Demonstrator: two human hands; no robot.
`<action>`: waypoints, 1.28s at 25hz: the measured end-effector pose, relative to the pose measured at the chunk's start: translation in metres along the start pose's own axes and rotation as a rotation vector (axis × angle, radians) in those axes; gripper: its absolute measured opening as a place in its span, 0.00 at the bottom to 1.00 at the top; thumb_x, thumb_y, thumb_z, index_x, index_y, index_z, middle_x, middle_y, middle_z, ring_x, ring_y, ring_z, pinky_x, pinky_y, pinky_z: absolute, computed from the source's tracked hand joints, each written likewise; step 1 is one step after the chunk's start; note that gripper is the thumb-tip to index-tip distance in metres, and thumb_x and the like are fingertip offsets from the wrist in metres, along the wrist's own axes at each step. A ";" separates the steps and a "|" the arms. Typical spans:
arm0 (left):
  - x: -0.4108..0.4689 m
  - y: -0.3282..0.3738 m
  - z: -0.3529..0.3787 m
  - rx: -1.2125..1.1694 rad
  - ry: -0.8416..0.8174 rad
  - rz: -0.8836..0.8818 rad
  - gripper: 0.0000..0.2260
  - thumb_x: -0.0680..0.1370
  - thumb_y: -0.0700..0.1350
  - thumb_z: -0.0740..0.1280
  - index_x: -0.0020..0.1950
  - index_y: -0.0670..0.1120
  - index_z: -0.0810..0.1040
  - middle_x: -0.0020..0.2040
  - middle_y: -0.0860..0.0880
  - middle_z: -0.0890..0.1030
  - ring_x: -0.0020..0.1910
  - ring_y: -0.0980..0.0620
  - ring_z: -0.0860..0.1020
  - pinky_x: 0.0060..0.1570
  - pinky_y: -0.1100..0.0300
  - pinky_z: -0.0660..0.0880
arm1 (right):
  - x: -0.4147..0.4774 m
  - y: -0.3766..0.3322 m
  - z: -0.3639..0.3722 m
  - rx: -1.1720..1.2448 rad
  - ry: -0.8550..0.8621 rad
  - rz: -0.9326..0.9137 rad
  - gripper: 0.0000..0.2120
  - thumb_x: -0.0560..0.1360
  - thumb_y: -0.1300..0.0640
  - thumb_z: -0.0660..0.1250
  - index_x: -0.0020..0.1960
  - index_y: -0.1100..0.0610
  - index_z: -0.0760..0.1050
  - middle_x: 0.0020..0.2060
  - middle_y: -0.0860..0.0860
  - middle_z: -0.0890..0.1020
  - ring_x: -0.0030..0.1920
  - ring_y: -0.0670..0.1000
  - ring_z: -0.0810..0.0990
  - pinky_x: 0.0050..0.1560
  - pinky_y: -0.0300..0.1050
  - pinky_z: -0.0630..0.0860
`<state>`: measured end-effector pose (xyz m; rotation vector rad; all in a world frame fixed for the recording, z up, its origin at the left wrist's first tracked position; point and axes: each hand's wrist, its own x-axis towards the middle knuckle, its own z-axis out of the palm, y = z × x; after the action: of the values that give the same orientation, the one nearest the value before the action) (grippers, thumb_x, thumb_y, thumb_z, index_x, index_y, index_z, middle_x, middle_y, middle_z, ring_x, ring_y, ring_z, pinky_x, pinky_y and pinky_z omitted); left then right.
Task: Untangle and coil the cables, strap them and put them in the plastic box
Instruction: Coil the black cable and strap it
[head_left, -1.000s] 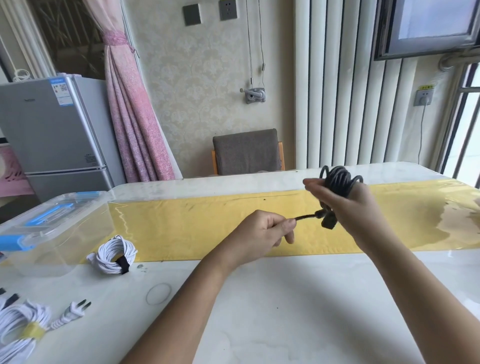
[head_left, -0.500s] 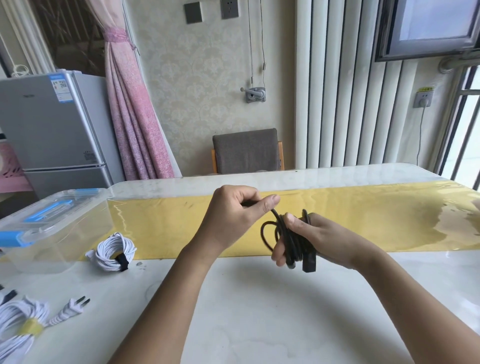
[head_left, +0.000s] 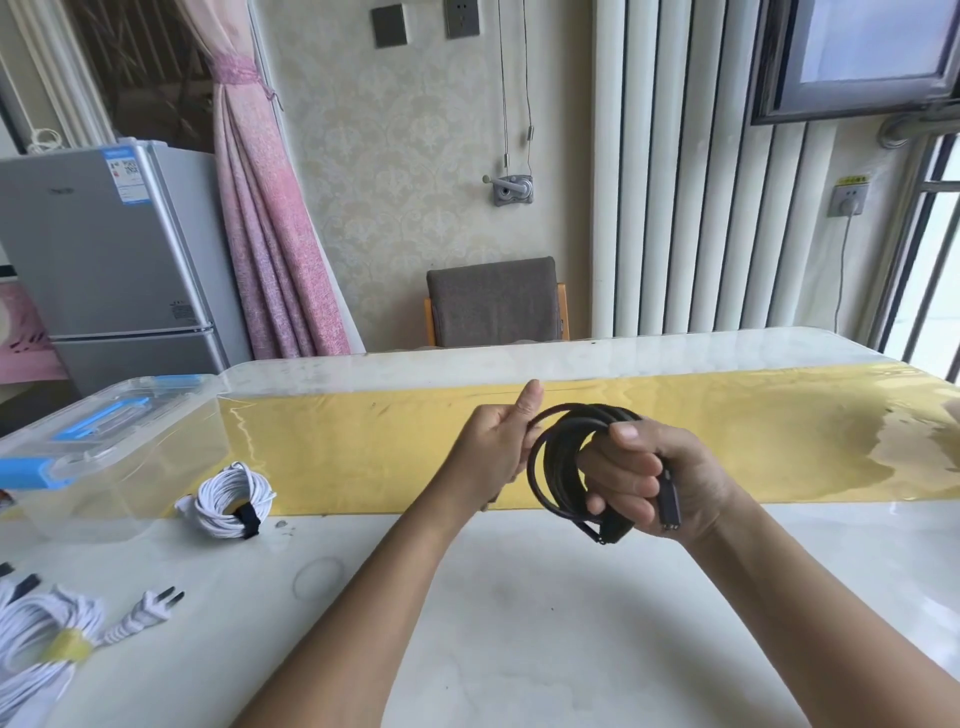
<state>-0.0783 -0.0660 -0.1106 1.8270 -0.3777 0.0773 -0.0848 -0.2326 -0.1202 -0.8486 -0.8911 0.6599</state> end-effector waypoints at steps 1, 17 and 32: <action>-0.001 -0.001 0.006 -0.041 -0.023 -0.014 0.26 0.79 0.60 0.55 0.23 0.49 0.61 0.21 0.54 0.60 0.21 0.55 0.59 0.23 0.65 0.58 | 0.001 0.000 -0.003 0.079 -0.019 -0.035 0.16 0.79 0.58 0.59 0.35 0.57 0.77 0.27 0.49 0.72 0.30 0.47 0.79 0.50 0.44 0.77; -0.006 0.000 0.039 -0.476 -0.302 -0.190 0.12 0.71 0.55 0.65 0.44 0.47 0.74 0.35 0.54 0.73 0.38 0.56 0.67 0.26 0.66 0.60 | -0.011 -0.015 -0.007 -0.196 0.413 -0.188 0.19 0.62 0.47 0.78 0.23 0.51 0.70 0.20 0.46 0.69 0.22 0.46 0.71 0.40 0.38 0.77; -0.003 0.002 0.038 -0.503 0.254 -0.132 0.08 0.79 0.44 0.65 0.45 0.40 0.78 0.32 0.50 0.77 0.31 0.53 0.76 0.22 0.60 0.68 | 0.013 -0.003 0.015 -0.904 0.896 -0.092 0.15 0.73 0.49 0.69 0.40 0.62 0.77 0.33 0.59 0.80 0.35 0.53 0.76 0.29 0.36 0.66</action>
<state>-0.0871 -0.1022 -0.1205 1.3204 -0.0829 0.1109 -0.0914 -0.2187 -0.1071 -1.7059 -0.3521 -0.2870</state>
